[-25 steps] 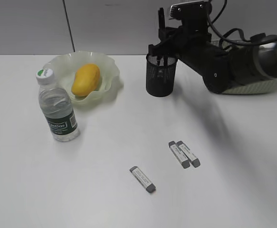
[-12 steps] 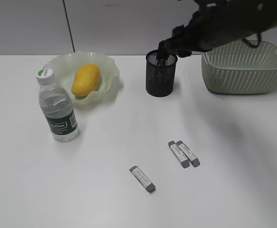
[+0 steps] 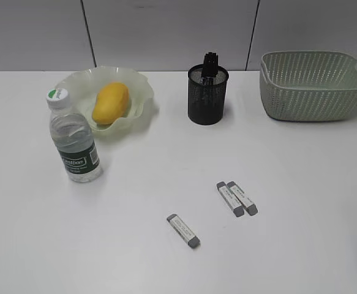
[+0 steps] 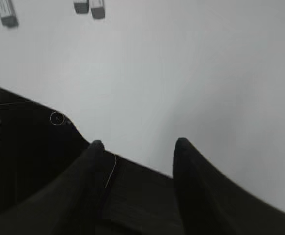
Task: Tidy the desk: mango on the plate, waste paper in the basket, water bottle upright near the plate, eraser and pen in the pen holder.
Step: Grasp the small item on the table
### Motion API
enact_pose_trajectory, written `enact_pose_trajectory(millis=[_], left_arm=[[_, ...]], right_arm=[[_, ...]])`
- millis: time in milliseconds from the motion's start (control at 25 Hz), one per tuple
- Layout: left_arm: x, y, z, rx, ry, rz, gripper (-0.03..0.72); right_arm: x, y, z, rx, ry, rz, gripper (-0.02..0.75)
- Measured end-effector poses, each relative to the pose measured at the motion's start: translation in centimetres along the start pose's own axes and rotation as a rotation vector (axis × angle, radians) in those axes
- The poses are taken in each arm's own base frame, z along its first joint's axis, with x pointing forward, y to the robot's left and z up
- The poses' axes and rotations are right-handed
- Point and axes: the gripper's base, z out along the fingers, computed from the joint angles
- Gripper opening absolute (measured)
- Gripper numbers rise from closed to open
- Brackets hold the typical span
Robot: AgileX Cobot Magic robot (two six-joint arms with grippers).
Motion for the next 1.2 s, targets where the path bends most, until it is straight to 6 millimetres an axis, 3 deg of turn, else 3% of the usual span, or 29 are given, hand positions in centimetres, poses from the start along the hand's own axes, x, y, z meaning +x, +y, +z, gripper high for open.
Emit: enact_pose_trajectory(millis=[120,360,560,720,840,920,1080,1200], left_arm=[[-0.5,-0.7,1.1,0.059,0.078,0.073,0.256],[-3.5,-2.6,4.7,0.195,0.23,0.036,0.274],[-6.0,-3.9,7.9,0.268,0.332,0.009,0.269],[-7.3,-6.1,12.5,0.346,0.475,0.023,0.268],[-7.7,-10.2,15.1,0.443,0.543,0.103,0.268],[-7.1,-14.2,16.4,0.475,0.589,0.189,0.268],[-3.9,-21.7,19.3,0.397,0.694,0.267,0.301],[-2.4,-25.3,22.7,0.376,0.706,0.258,0.379]], right_arm=[[5.8,-0.1,-2.6,-0.002,-0.157,0.005,0.368],[12.8,-0.2,-4.0,0.002,-0.494,0.006,0.363],[15.4,-0.2,-5.1,-0.001,-0.702,0.006,0.363],[15.7,-0.2,-5.1,0.0,-0.72,0.006,0.363],[15.7,-0.2,-5.0,0.0,-0.717,0.006,0.363],[15.7,-0.2,-5.0,0.0,-0.717,0.006,0.363],[15.7,-0.2,-5.0,0.0,-0.717,0.006,0.363],[15.7,-0.2,-5.0,0.001,-0.718,0.006,0.363]])
